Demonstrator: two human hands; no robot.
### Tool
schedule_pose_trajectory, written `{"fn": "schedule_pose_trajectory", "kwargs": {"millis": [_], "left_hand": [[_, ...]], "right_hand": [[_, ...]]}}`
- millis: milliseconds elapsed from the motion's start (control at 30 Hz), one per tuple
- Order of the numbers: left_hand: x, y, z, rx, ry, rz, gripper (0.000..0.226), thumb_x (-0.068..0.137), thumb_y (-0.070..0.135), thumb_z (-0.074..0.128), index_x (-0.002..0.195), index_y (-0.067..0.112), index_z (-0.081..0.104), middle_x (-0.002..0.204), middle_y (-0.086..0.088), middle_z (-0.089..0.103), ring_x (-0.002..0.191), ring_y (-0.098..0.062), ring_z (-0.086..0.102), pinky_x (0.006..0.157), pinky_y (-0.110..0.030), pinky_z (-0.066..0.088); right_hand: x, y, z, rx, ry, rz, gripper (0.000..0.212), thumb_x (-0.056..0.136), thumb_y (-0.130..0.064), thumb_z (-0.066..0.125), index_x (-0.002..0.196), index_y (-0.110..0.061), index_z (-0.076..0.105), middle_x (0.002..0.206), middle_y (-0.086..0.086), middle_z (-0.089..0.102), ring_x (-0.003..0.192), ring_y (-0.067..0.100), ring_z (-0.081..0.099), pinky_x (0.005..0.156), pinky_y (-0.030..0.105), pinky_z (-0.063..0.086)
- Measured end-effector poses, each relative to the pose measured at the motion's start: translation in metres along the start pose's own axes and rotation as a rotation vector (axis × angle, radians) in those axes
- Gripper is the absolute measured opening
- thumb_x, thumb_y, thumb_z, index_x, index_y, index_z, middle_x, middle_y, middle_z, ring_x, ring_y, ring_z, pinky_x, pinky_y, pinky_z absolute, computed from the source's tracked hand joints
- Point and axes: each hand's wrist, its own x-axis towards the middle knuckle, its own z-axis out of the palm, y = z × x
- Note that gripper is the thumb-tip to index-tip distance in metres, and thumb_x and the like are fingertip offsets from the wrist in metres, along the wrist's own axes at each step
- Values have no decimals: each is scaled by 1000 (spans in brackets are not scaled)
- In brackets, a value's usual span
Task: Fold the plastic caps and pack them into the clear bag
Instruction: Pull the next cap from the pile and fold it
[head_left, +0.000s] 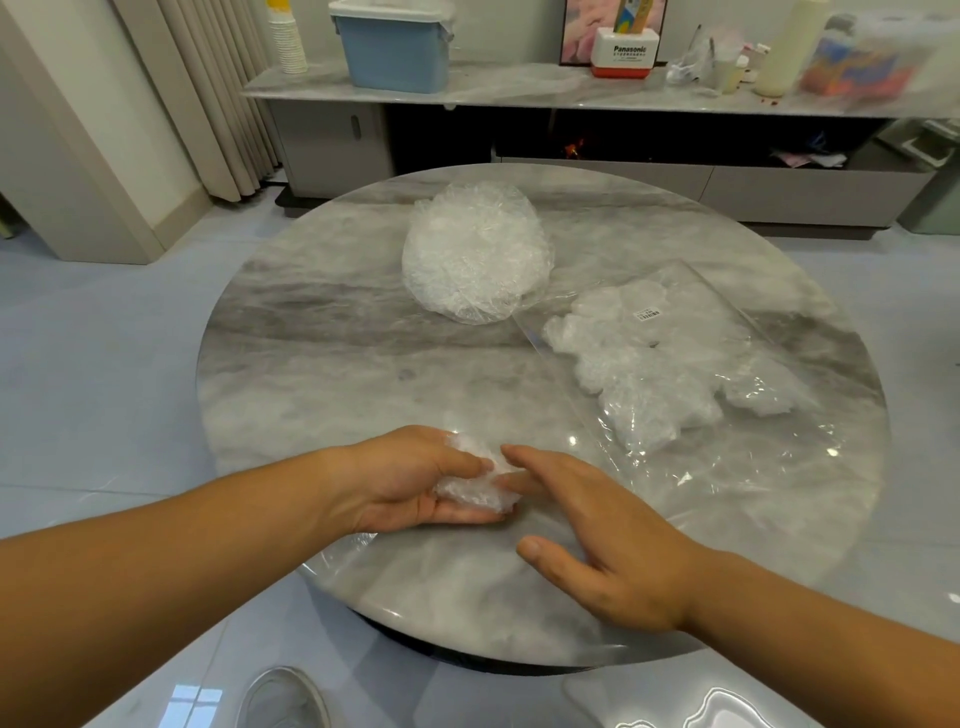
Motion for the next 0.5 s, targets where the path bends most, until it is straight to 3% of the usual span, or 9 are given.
{"fn": "schedule_pose_trajectory", "kwargs": {"millis": [67,200,333,500], "left_hand": [[2,1,0,-16,36,54,33,94,-10,54,127,-4,58,115,-27,70,102,-36,72,79,-41,63],[3,3,8,-5,32,161,36,91,-13,57,123,5,60,116,-23,68,98,-36,73,77,-42,63],[3,4,24,81,-11,252,47,89,-11,63,127,16,58,121,-21,67,104,-34,71,84,-43,61],[7,5,46,288,-49,351,65,87,-1,72,138,31,46,127,-19,64,111,-34,69,99,-50,54]], "right_hand": [[2,-4,-1,157,100,76,58,94,-57,46,147,-36,36,148,-17,45,139,1,40,112,21,35],[12,-10,-7,518,267,325,23,98,-49,58,110,-35,72,133,-19,53,125,-9,48,102,17,37],[11,-11,-20,877,238,487,41,94,-57,56,108,-25,77,118,-3,73,113,13,67,106,39,50],[-4,-10,-37,951,310,534,43,104,-43,44,108,-15,76,110,4,77,106,20,72,104,47,52]]}}
